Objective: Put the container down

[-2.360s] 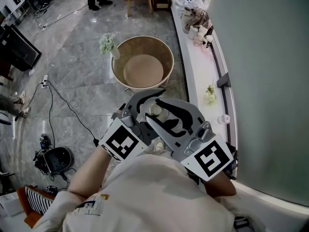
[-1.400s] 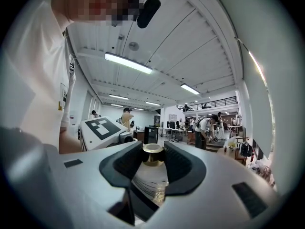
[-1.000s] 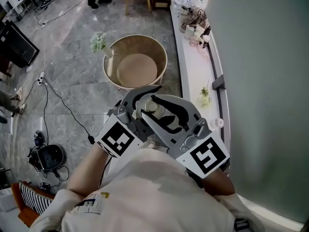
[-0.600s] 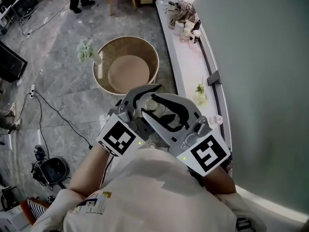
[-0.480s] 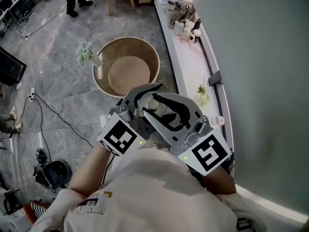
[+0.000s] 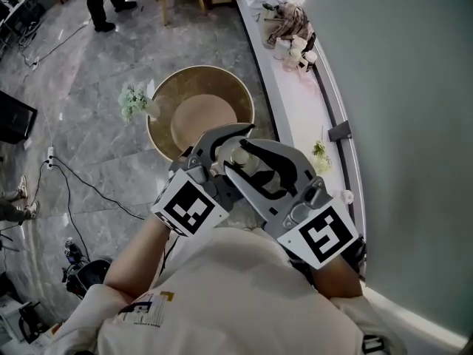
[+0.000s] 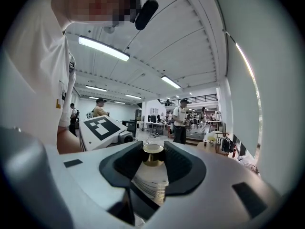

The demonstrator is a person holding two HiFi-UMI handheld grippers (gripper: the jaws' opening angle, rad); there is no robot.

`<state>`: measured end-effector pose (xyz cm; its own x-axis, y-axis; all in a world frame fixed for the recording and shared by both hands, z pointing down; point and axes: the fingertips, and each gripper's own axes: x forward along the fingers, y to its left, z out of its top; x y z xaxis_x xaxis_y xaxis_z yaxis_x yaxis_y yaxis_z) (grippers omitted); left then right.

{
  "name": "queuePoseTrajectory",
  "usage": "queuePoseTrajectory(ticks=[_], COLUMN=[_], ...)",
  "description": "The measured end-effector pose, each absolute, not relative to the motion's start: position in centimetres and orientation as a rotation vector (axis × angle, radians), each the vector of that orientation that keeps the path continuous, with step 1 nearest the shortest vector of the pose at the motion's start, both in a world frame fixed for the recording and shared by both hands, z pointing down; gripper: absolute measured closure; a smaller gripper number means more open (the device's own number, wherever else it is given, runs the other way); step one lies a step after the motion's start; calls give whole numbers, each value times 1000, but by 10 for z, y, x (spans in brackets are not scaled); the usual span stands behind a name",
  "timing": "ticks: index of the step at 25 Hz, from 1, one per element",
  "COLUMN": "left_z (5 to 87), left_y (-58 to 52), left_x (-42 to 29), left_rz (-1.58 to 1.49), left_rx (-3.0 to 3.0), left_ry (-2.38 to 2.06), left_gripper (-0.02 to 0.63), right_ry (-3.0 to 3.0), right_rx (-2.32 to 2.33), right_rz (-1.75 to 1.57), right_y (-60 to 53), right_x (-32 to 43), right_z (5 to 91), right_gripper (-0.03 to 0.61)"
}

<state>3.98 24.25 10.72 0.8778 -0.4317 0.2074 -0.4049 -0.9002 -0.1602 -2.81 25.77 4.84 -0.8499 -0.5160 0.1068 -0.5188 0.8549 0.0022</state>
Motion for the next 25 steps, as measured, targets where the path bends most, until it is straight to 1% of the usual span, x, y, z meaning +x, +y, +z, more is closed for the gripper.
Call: queuePoseTrajectory(ticks=[6,13,25], left_z=[106,101,113], left_y=[196,142,86], left_x=[11,-9,-3], left_rz=[-335,-329,-356], left_rx=[-2938,-2940,-2939], left_ry=[562,457,408], left_gripper=[259,258,259], right_ry=[-2909,-2876,-2856], right_rx=[885,982,1031], right_rz=[35,23,47], right_y=[206,148,89], right_x=[-59,-80,-74], right_z=[46,42,52], right_gripper=[442,442,442])
